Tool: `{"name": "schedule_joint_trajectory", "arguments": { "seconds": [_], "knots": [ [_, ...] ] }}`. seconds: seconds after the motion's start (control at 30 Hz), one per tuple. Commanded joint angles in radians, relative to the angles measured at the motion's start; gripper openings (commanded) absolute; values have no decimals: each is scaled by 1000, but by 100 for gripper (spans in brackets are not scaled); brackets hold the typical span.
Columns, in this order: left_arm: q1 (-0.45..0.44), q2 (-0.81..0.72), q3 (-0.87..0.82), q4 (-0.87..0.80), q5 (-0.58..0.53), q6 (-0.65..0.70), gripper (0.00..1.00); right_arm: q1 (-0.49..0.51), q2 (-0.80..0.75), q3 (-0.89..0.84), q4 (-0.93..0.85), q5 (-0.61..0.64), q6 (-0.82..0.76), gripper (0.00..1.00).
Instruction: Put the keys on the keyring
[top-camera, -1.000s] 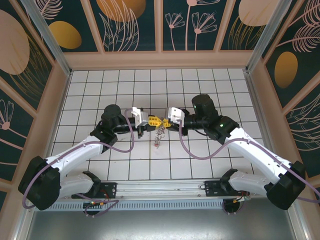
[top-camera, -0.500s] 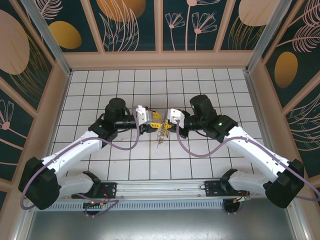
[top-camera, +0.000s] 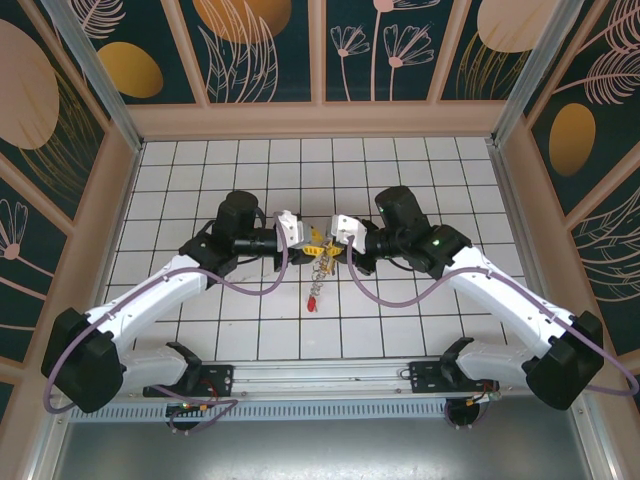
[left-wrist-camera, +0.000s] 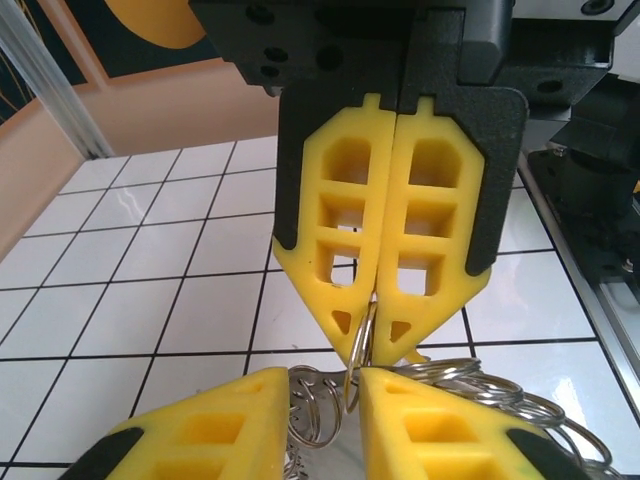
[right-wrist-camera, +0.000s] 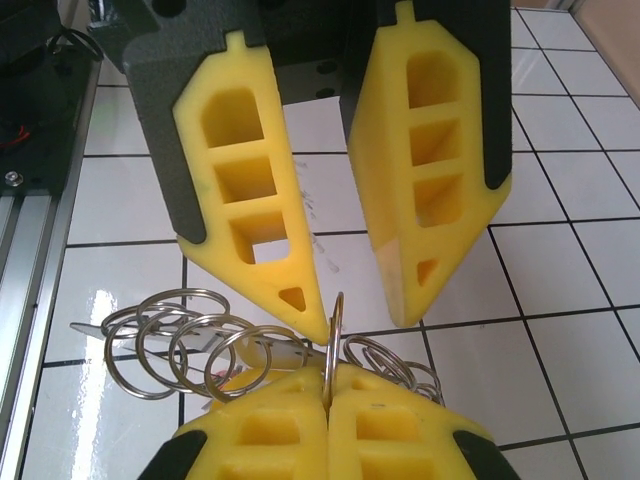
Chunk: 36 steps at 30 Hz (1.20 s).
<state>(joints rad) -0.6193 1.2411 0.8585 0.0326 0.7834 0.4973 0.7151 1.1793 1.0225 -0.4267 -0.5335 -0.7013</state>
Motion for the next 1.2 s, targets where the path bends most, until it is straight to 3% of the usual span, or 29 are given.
{"name": "schedule_joint_trajectory", "arguments": {
  "seconds": [0.0,0.2,0.87,1.17],
  "knots": [
    [-4,4,28,12,50,-4,23,6,-2,23,13,3,-4,0],
    [-5,30,37,-9,71,0,17,7,-11,7,41,-7,9,0],
    [-5,37,45,44,131,-52,20,17,8,4,70,67,54,0],
    [-7,47,45,47,110,-62,18,17,1,5,103,30,75,0]
  ]
}}
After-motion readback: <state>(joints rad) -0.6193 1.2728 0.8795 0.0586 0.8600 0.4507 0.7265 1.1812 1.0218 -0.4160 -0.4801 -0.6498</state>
